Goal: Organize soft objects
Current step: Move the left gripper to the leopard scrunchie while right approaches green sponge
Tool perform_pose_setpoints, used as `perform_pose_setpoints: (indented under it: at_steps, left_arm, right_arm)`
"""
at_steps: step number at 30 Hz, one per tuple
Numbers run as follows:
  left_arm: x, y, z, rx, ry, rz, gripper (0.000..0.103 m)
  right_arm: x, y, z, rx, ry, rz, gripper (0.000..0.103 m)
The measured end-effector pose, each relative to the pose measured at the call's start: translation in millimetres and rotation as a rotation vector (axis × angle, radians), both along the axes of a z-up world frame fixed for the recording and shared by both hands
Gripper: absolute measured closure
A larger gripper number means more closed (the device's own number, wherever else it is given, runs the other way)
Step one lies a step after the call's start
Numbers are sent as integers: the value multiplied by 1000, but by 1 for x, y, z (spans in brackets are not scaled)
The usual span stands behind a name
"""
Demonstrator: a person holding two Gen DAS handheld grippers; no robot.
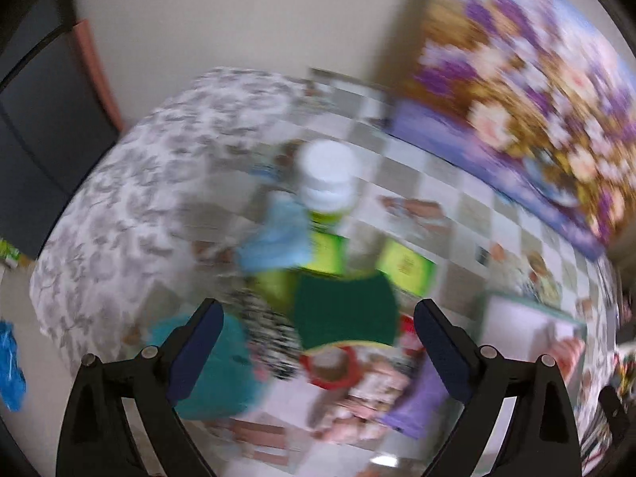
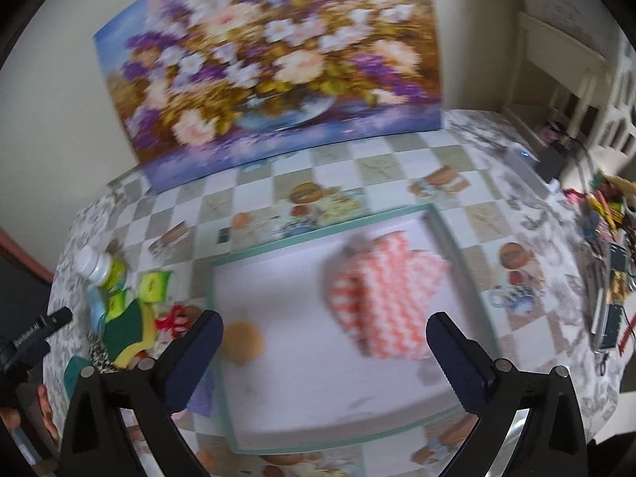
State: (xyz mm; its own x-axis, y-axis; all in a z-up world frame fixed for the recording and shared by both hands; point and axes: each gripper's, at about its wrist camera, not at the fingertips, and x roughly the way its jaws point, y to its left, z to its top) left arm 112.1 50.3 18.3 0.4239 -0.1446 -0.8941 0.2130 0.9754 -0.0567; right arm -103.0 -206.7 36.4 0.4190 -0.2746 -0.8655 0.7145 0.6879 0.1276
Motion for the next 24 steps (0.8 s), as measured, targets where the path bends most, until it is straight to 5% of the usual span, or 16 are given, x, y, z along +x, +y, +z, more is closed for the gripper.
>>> perform_pose_setpoints:
  at_steps: [9, 24]
  left_arm:
    - [27, 66, 3, -35, -37, 114, 0]
    - [55, 66, -45, 21, 156, 16, 0]
  right_arm:
    - [62, 66, -16, 5, 21, 183, 0]
    - [129, 127, -56, 130, 8, 312, 0]
